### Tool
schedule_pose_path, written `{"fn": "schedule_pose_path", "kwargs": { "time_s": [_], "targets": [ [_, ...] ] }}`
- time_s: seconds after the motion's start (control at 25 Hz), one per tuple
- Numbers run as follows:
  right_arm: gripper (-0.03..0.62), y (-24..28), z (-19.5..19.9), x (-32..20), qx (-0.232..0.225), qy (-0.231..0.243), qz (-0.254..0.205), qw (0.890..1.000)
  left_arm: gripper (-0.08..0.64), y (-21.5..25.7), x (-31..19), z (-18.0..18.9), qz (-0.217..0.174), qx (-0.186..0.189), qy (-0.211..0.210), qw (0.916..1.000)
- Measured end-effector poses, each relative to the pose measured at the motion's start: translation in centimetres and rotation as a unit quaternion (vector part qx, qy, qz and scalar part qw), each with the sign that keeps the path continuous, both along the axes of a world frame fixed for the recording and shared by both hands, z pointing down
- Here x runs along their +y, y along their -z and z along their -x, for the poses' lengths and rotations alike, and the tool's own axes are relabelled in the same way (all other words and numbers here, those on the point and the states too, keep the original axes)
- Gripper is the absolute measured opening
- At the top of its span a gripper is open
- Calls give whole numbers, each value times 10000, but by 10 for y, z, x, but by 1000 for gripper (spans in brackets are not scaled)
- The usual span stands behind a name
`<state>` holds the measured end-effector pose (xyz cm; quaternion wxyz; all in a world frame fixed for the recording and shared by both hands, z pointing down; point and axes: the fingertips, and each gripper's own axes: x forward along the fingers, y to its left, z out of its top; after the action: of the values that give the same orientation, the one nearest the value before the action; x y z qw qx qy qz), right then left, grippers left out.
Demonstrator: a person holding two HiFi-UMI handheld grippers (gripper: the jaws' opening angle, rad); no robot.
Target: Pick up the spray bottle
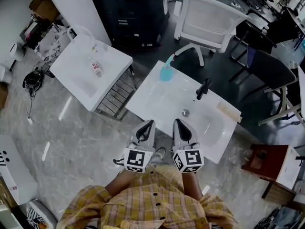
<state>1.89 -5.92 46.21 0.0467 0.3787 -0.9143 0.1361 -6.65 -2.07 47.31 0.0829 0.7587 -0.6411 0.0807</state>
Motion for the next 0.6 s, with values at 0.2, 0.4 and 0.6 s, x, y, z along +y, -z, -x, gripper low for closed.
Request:
{"fn": "schedule_pose_path", "kwargs": {
  "time_s": [0.2,0.4,0.6],
  "targets": [
    [0,-7,0,-14,39,-198,75,9998,2,-5,-22,4,51,46,-104,9999],
    [0,-8,8,-38,82,-281,125,9995,2,-4,-54,16,75,124,-171,9997],
    [0,-10,17,-61,129,-491,179,9986,2,-6,-85,32,138,165,-256,9994]
  ]
}}
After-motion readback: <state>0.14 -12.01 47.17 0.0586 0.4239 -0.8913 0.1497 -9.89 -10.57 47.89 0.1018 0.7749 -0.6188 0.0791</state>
